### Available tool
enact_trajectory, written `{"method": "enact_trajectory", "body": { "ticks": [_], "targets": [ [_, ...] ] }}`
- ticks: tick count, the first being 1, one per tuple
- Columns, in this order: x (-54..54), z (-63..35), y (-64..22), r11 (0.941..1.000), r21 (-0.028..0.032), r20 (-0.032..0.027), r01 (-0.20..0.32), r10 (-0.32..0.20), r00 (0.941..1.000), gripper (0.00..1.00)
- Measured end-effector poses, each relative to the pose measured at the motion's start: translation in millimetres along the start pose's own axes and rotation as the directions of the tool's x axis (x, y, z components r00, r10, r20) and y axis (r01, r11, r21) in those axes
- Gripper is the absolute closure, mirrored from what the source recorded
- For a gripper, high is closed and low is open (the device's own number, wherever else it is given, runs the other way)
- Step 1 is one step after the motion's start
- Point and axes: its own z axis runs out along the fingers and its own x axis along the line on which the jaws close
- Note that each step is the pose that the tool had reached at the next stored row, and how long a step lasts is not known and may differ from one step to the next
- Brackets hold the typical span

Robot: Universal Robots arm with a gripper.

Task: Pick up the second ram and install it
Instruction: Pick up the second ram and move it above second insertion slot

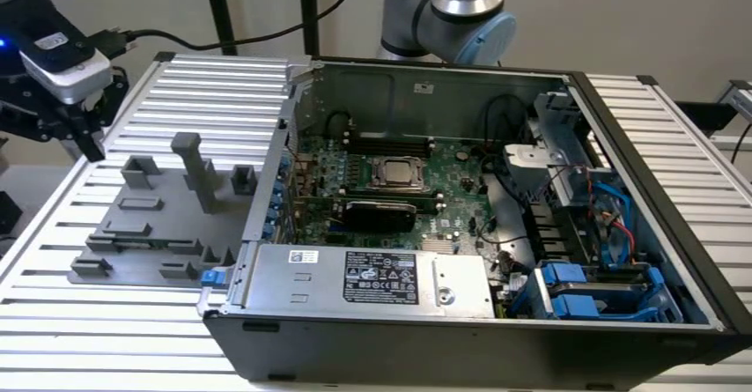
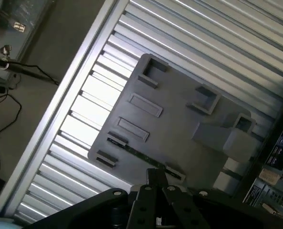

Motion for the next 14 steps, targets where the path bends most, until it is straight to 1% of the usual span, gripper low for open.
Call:
{"method": "enact_trajectory", "body": {
  "ticks": [3, 5, 7, 9, 11, 14],
  "targets": [
    [0.0, 1.3, -0.1, 0.9985, -0.0011, -0.0025, 0.054, -0.054, 0.9985, 0.89],
    [0.0, 2.0, -0.1, 0.9959, -0.0019, -0.0041, 0.090, -0.090, 0.9959, 0.89],
    [0.0, 2.8, -0.2, 0.9920, -0.0027, -0.0057, 0.126, -0.126, 0.9920, 0.89],
    [0.1, 3.5, -0.2, 0.9869, -0.0037, -0.0073, 0.162, -0.162, 0.9868, 0.89],
    [0.1, 4.3, -0.2, 0.9804, -0.0045, -0.0085, 0.197, -0.197, 0.9804, 0.89],
    [0.1, 5.1, -0.3, 0.9678, -0.0057, -0.0105, 0.252, -0.252, 0.9678, 0.89]
  ]
}}
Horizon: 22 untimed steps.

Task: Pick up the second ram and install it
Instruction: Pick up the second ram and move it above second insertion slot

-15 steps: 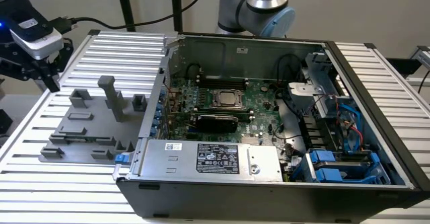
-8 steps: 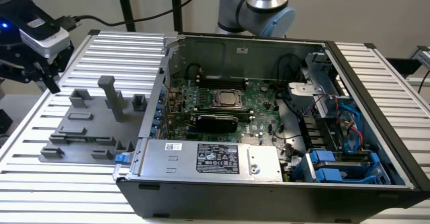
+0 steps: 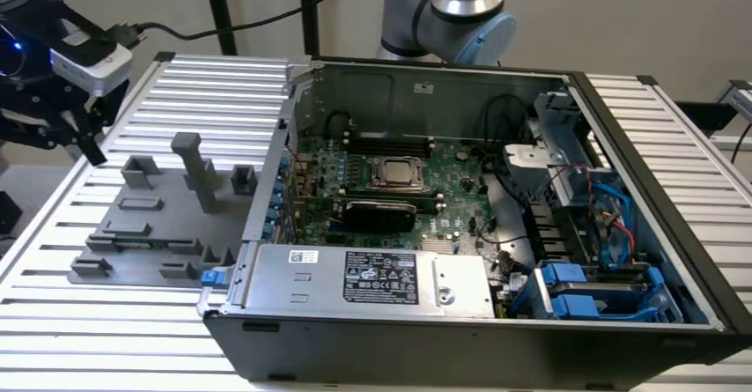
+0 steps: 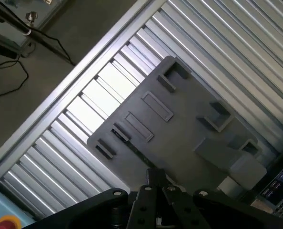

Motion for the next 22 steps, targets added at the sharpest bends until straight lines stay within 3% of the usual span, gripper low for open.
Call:
{"method": "enact_trajectory", "body": {
  "ticks": [5, 10, 16, 22],
  "targets": [
    [0.0, 1.5, -0.1, 0.9959, -0.0011, -0.0033, 0.091, -0.091, 0.9959, 0.89],
    [0.1, 2.6, -0.2, 0.9837, -0.0009, -0.0053, 0.180, -0.180, 0.9837, 0.89],
    [0.1, 4.0, -0.2, 0.9581, 0.0014, -0.0062, 0.286, -0.286, 0.9581, 0.89],
    [0.1, 6.5, -0.4, 0.9206, 0.0133, -0.0025, 0.390, -0.390, 0.9207, 0.89]
  ]
}}
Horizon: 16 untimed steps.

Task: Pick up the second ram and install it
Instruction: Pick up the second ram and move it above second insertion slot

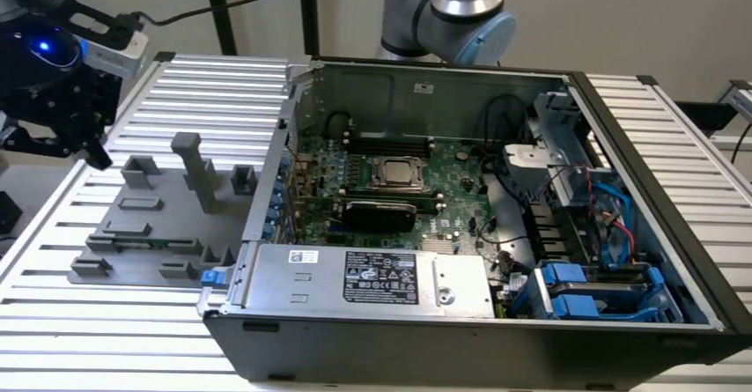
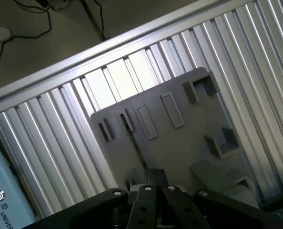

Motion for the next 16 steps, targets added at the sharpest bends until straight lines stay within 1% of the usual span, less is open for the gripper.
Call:
{"method": "enact_trajectory", "body": {
  "ticks": [3, 5, 7, 9, 11, 16],
  "targets": [
    [0.1, 1.4, 0.0, 0.9986, 0.0048, 0.0015, 0.054, -0.054, 0.9986, 0.89],
    [0.0, 2.6, -0.1, 0.9959, 0.0072, 0.0023, 0.090, -0.090, 0.9959, 0.89],
    [0.1, 3.7, -0.1, 0.9919, 0.0082, 0.0021, 0.127, -0.127, 0.9920, 0.89],
    [0.2, 5.1, -0.1, 0.9867, 0.0085, 0.0020, 0.163, -0.163, 0.9867, 0.89],
    [0.2, 6.7, -0.1, 0.9799, 0.0094, 0.0018, 0.199, -0.199, 0.9800, 0.89],
    [0.3, 9.9, -0.2, 0.9618, 0.0166, 0.0026, 0.273, -0.273, 0.9620, 0.89]
  ]
}}
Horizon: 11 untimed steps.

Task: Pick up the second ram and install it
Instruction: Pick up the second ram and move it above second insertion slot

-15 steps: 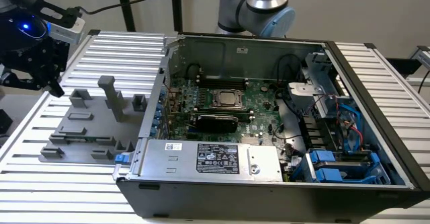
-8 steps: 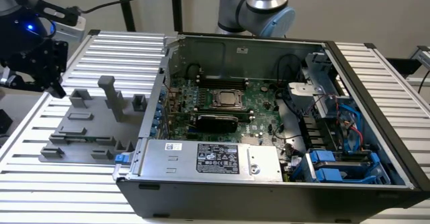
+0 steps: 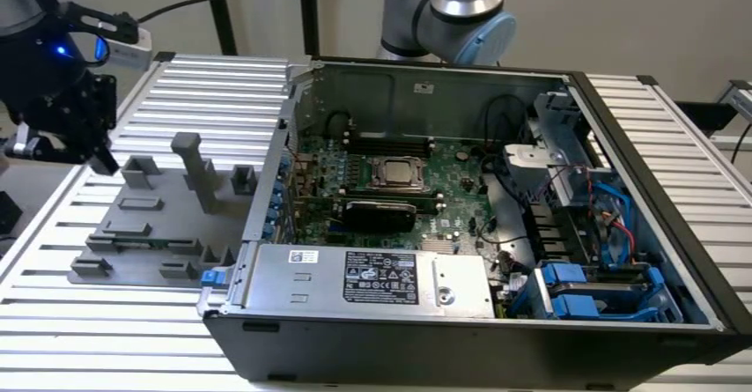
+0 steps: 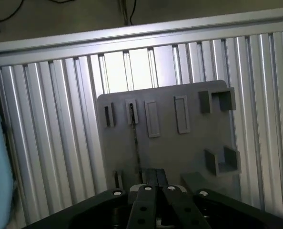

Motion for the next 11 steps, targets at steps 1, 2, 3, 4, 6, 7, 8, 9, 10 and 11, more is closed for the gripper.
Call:
{"method": "enact_trajectory", "body": {
  "ticks": [1, 2, 3, 4, 6, 7, 8, 9, 10, 11],
  "targets": [
    [0.0, 0.8, -0.1, 1.0000, 0.0005, 0.0001, 0.009, -0.009, 1.0000, 0.89],
    [0.0, 1.7, -0.3, 0.9999, 0.0006, 0.0001, 0.016, -0.016, 0.9999, 0.89],
    [0.0, 3.1, -1.0, 0.9997, 0.0005, 0.0001, 0.023, -0.023, 0.9997, 0.89],
    [-0.1, 4.8, -1.8, 0.9996, 0.0004, 0.0001, 0.027, -0.027, 0.9996, 0.89],
    [-0.1, 8.6, -3.6, 0.9995, 0.0003, 0.0004, 0.031, -0.031, 0.9995, 0.89],
    [-0.1, 10.4, -4.3, 0.9995, 0.0003, 0.0004, 0.032, -0.032, 0.9995, 0.89],
    [-0.1, 12.1, -4.7, 0.9995, 0.0001, 0.0003, 0.033, -0.033, 0.9995, 0.89],
    [-0.1, 13.9, -4.9, 0.9994, 0.0001, 0.0002, 0.034, -0.034, 0.9994, 0.89],
    [0.0, 15.7, -5.0, 0.9994, 0.0000, 0.0002, 0.035, -0.035, 0.9994, 0.89],
    [0.1, 17.5, -5.1, 0.9994, 0.0000, 0.0002, 0.036, -0.036, 0.9994, 0.89]
  ]
}}
